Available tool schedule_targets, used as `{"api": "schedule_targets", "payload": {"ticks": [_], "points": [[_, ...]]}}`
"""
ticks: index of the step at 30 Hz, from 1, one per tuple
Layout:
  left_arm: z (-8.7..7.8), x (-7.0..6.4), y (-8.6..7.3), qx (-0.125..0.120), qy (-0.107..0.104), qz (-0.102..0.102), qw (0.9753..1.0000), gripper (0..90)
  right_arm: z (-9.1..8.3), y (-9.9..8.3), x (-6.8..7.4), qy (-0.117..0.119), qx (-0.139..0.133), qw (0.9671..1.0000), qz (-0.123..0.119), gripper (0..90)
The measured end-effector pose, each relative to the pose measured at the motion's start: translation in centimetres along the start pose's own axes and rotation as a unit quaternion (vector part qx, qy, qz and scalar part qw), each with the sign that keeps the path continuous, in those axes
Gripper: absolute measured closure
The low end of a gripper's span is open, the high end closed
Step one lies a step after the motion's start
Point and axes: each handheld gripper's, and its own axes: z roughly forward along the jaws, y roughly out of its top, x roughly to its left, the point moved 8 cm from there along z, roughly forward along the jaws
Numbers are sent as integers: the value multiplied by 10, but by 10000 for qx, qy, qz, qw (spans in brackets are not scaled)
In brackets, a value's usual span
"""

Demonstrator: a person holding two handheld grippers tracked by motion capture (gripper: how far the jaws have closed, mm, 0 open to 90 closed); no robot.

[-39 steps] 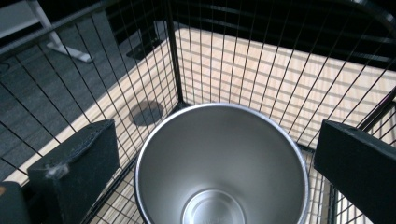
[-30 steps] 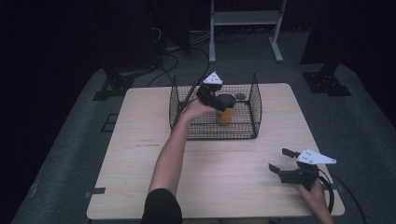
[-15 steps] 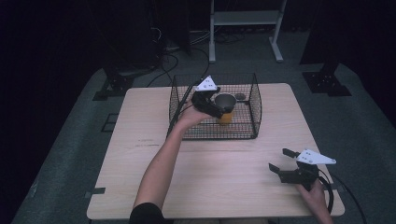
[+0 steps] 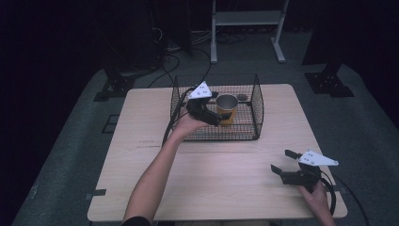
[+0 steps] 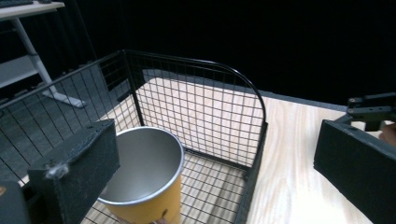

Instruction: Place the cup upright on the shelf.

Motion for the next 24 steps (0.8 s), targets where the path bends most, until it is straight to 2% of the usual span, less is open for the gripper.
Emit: {"api": "schedule_targets", "payload": {"ticks": [4, 9, 18, 24], "points": [[-3, -1, -3, 9, 35, -10, 10000, 0, 0, 0, 0, -1, 3, 10000, 5, 129], [-7, -4, -7, -83, -20, -107, 9999, 0, 0, 0, 0, -11, 17, 10000, -10, 129], [-15, -14, -10, -85, -67, -57, 9999, 0, 0, 0, 0, -25, 29, 10000, -21, 129], [-24, -23, -11, -175, -107, -36, 9998, 0, 0, 0, 0, -22, 33, 10000, -21, 129]]}}
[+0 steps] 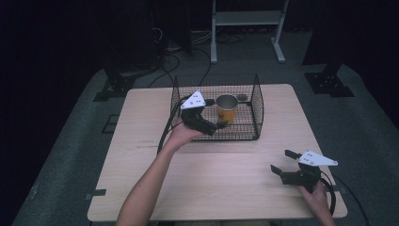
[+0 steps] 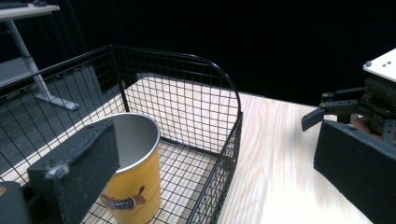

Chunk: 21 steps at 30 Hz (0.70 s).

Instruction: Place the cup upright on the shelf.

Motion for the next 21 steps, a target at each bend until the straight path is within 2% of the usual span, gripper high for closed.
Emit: {"api": "schedule_targets", "payload": {"ticks": [4, 21], "points": [[-4, -5, -1, -49, -44, 7, 10000, 0, 0, 0, 0, -8, 5, 10000, -25, 129], [-25, -19, -14, -175, -4, -12, 9998, 0, 1, 0, 0, -27, 17, 10000, -38, 129]]}}
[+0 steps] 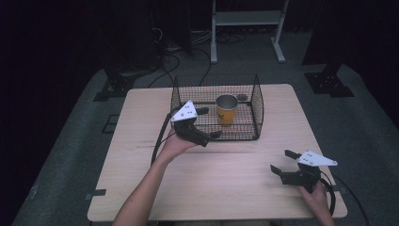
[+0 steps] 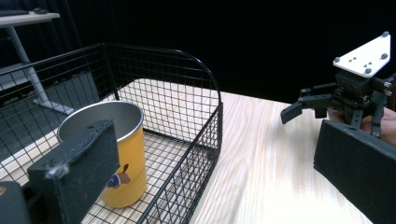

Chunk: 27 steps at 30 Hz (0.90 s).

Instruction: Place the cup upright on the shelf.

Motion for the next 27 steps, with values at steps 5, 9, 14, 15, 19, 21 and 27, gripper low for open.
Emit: {"api": "schedule_targets", "payload": {"ticks": [5, 9, 14, 15, 19, 21, 27], "points": [[-6, -5, -6, -8, 42, 2, 10000, 0, 0, 0, 0, 0, 0, 10000, -2, 129], [-11, -8, -14, 16, 68, -41, 10000, 0, 0, 0, 0, 4, 11, 10000, -5, 129], [-16, -13, -19, -2, 71, -87, 9999, 0, 0, 0, 1, 2, 15, 10000, -12, 129], [-17, -14, -20, -2, 51, -97, 9999, 0, 0, 0, 1, -1, 17, 10000, -14, 129], [-20, -18, -21, -4, 74, -47, 10000, 0, 0, 0, 0, -4, 15, 10000, -16, 129], [-25, -21, -24, -38, 89, -63, 9999, 0, 0, 0, 0, -5, 21, 10000, -16, 129], [-32, -28, -35, -9, 157, -60, 9999, 0, 0, 0, 0, -9, 26, 10000, -23, 129]]}}
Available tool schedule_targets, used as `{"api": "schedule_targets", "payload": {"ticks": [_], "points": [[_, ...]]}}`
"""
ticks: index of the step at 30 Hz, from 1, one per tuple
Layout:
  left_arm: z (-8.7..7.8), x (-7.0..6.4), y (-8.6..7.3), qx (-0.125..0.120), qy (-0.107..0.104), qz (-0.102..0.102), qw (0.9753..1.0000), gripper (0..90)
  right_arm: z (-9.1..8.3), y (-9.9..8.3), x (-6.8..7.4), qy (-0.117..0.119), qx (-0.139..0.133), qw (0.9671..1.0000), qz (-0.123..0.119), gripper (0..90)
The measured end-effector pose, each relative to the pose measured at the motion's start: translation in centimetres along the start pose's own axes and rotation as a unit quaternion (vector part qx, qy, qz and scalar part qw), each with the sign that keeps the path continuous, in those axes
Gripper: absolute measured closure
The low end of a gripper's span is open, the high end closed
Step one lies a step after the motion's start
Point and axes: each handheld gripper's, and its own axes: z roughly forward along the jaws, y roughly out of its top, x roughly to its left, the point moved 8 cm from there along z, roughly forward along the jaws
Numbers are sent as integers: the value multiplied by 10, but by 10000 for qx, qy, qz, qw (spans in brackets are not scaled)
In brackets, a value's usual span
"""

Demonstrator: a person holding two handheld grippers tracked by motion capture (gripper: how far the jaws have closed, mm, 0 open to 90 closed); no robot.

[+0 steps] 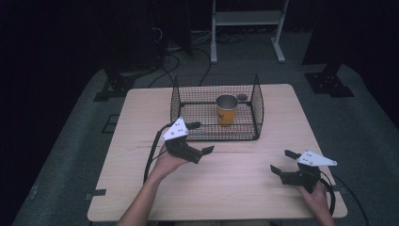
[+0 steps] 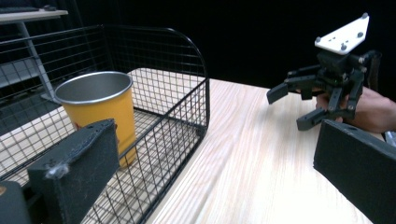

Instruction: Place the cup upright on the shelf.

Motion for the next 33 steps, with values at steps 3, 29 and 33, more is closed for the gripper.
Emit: {"api": "schedule_targets", "payload": {"ticks": [3, 29, 33], "points": [[-2, -3, -4, 34, 17, 28, 10000, 0, 0, 0, 0, -3, -7, 10000, 1, 129], [-24, -37, -35, 76, 196, 200, 9996, 0, 0, 0, -1, 7, -17, 10000, 53, 129], [-23, -39, -38, 105, 183, 166, 9996, 0, -1, 0, 0, 30, -31, 10000, 61, 129]]}}
